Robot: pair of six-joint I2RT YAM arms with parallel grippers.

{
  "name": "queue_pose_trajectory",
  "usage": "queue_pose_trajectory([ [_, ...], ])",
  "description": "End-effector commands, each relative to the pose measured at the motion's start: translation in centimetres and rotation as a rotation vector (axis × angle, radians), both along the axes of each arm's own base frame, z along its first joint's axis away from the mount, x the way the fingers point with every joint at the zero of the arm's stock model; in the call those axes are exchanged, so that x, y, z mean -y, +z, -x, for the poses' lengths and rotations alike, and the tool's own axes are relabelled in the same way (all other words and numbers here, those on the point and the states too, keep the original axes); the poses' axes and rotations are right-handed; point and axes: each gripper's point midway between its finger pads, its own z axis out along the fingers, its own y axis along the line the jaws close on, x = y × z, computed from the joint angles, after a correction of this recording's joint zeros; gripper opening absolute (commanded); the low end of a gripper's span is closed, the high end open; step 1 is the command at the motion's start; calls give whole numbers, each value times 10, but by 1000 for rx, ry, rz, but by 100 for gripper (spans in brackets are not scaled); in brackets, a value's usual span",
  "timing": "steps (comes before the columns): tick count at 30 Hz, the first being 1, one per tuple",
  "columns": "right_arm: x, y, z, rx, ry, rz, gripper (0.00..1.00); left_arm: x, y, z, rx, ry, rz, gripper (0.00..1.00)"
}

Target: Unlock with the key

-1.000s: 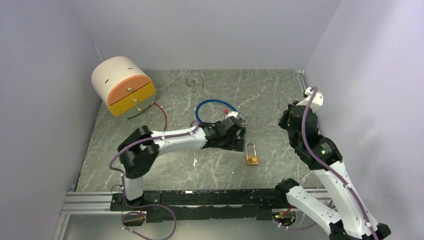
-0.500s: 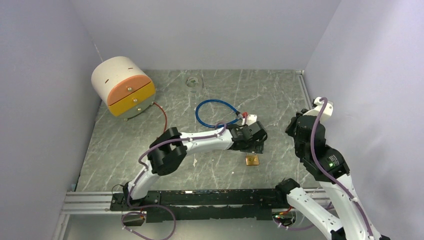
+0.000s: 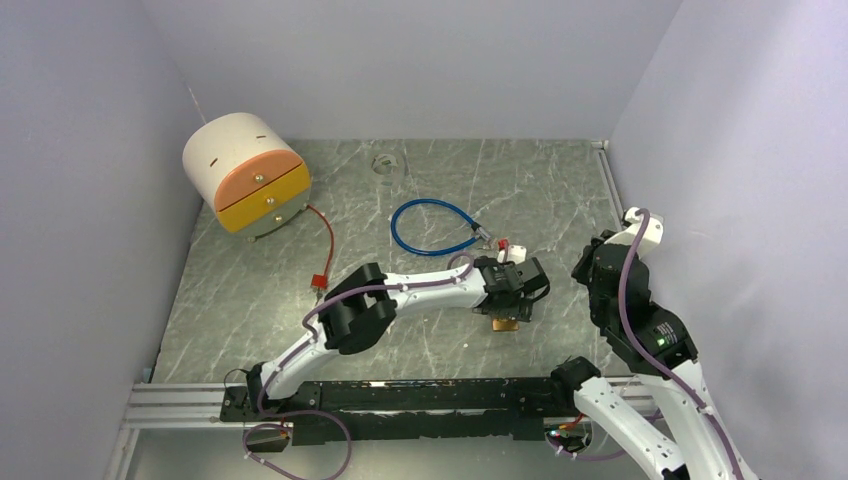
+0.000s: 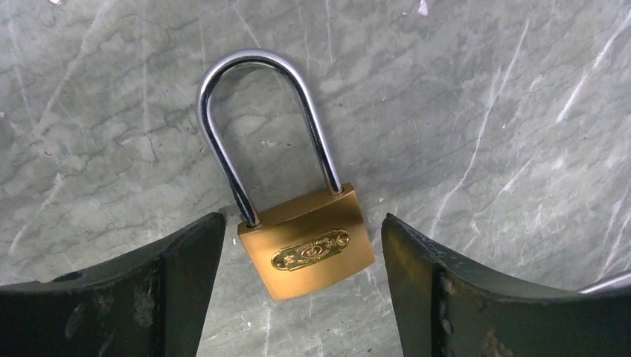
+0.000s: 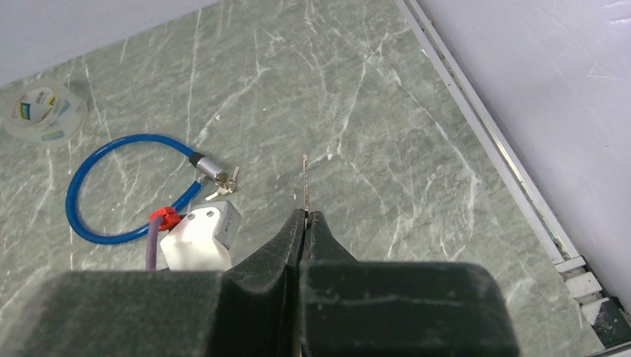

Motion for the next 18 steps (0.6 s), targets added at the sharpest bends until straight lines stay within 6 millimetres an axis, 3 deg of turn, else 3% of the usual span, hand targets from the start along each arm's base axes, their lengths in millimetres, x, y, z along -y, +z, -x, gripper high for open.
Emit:
queue_pose_trajectory([
  [1,-1,8,-4,40,12,6,0,-14,-21,8,-34,-10,-116,81],
  [5,-4,6,-6,34,18,-1,0,-29,-38,12,-49,-31,-242,80],
  [10,-5,6,-7,34,32,11,0,-49,-56,18,-71,-41,-333,67],
  [12,-5,7,-7,35,40,19,0,-58,-50,18,-69,-26,-313,63],
  [14,-7,8,-7,32,55,25,0,-69,-43,12,-61,10,-293,53],
  [18,-22,3,-10,16,136,13,0,-102,-29,1,-60,108,-279,43],
])
